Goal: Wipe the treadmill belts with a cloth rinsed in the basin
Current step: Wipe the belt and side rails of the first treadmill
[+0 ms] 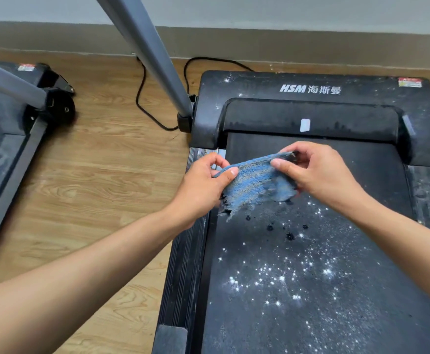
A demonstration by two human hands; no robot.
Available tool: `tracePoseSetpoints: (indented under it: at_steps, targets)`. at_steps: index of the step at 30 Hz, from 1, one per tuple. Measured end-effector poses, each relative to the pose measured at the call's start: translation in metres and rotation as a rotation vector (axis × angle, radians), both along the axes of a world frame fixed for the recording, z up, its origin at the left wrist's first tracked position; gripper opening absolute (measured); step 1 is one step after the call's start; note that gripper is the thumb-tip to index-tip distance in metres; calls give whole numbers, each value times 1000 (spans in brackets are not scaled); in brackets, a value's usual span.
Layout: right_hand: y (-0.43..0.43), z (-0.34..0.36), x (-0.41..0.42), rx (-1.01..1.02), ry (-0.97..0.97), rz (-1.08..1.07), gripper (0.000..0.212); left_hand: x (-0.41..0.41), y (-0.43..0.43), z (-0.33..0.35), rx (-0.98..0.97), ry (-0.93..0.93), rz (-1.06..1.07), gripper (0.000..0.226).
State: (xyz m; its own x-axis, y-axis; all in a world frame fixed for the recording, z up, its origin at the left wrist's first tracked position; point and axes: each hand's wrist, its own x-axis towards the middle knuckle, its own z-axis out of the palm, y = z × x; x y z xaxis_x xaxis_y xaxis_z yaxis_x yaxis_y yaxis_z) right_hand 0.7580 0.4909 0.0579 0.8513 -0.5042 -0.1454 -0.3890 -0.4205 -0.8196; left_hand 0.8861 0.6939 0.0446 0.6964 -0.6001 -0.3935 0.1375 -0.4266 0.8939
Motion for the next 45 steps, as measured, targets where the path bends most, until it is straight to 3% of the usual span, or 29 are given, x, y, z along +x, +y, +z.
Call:
tracePoseSetpoints:
  at_steps: [6, 7, 9, 11, 14, 17, 20, 22, 25, 28, 31, 33, 35, 39, 42, 45]
  targets:
    - [40, 26, 4, -230, -24, 266, 18, -10, -11, -3, 37, 122, 120, 12]
    - [47, 30, 5, -169, -12, 347, 22, -11, -12, 1, 6, 199, 138, 11]
    - [54, 36, 6, 140, 8, 404, 23, -12, -12, 10, -101, 430, 198, 19]
    - [48, 33, 6, 329, -108, 272, 19, -7, -9, 15, -176, 554, 227, 26]
    - [37, 16, 5, 261, -97, 106, 28, -2, -1, 13, -263, 579, 152, 21]
    - [47, 0, 1, 590, 62, 104, 46, 0, 5, 9, -305, 583, 118, 8]
    - [55, -16, 1, 753, -8, -5, 43, 4, 9, 0, -255, 463, 175, 16]
    - [50, -18, 6, 609, -38, -48, 31, 10, 12, -11, -156, 366, 176, 9]
    - [24, -9, 30, 174, -2, 30, 19, 25, 21, -34, -10, 218, 137, 12]
    - [-4, -13, 63, -224, 51, 127, 20, 39, 33, -58, 140, -149, 22, 12]
    - [-3, -43, 80, -461, 303, 372, 33, 44, 41, -78, 278, -593, -190, 21]
    - [11, -59, 81, -547, 496, 477, 36, 39, 42, -88, 303, -755, -296, 29]
    - [24, -70, 82, -607, 468, 448, 37, 36, 41, -96, 351, -817, -344, 40]
    - [39, -91, 84, -749, 283, 387, 59, 33, 41, -106, 448, -806, -437, 62]
    - [48, -122, 88, -673, 394, 440, 80, 34, 47, -122, 538, -800, -526, 72]
    - [63, -144, 89, -645, 452, 362, 92, 38, 54, -132, 558, -822, -605, 77]
